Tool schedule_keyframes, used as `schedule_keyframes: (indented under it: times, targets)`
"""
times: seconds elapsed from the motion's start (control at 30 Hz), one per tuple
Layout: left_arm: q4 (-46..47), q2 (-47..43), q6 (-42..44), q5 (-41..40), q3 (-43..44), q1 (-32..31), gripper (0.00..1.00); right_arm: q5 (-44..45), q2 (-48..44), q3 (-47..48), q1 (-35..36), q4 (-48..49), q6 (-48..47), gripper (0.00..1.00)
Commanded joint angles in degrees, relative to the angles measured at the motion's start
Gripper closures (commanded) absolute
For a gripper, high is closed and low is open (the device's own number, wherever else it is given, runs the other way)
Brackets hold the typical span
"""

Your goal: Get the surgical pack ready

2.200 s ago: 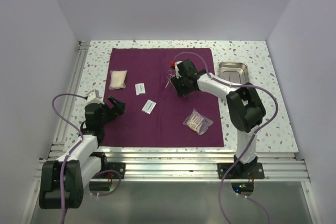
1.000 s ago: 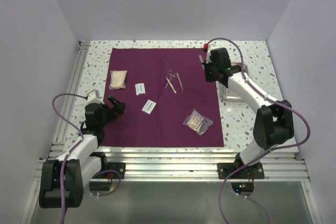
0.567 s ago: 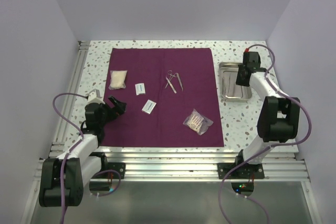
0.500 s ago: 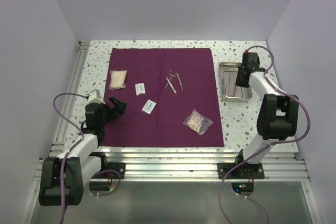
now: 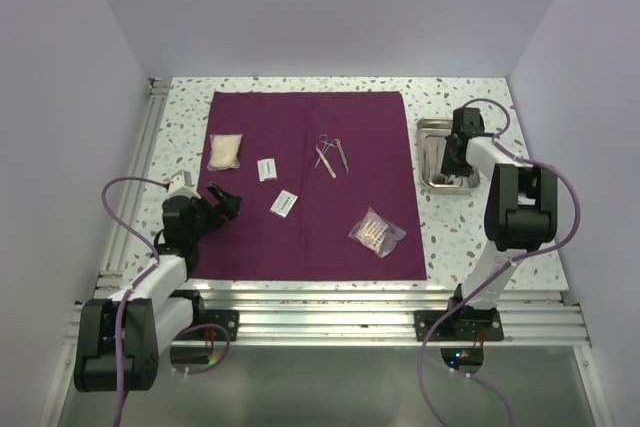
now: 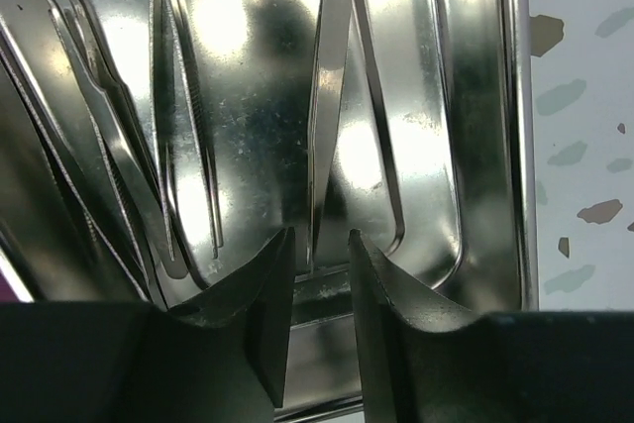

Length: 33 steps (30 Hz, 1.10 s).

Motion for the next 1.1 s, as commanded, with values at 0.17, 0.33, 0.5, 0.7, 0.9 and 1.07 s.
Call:
schedule_keyframes:
  times: [0.17,0.33,0.5,0.7,0.9,1.07]
  targets:
    - [3.8,-0.3,1.5,1.2,1.1,0.4,0.0,-4.7,-8.0,-0.7,6.0,1.9,-0.2,0.55]
    - [5.5,1.0,1.5,2.1,1.2,-0.2,0.0,-1.7,-10.5,1.8,16.8,1.0,-1.7,0.47]
    - [3.8,1.1,1.4,-2.7,3.3,-6.0,0.02,-2.8,-6.8,7.7,25.5,0.3,-2.4,0.39]
    - [2.5,4.7,-1.2,-3.9,10.3,-11.2,0.02,-3.5,3.0,15.4,30.2,-0.5,-3.2,0.4]
    - [5.7,13.9,-4.4,-2.7,16.8,-13.0,0.02,-4.0,11.1,21.5,32.0,-1.5,-3.7,0.43]
    - [8.9,19.4,-6.3,-3.8,20.8,-15.2,0.02,-6.5,14.8,23.6,32.5,-0.6,-4.2,0.43]
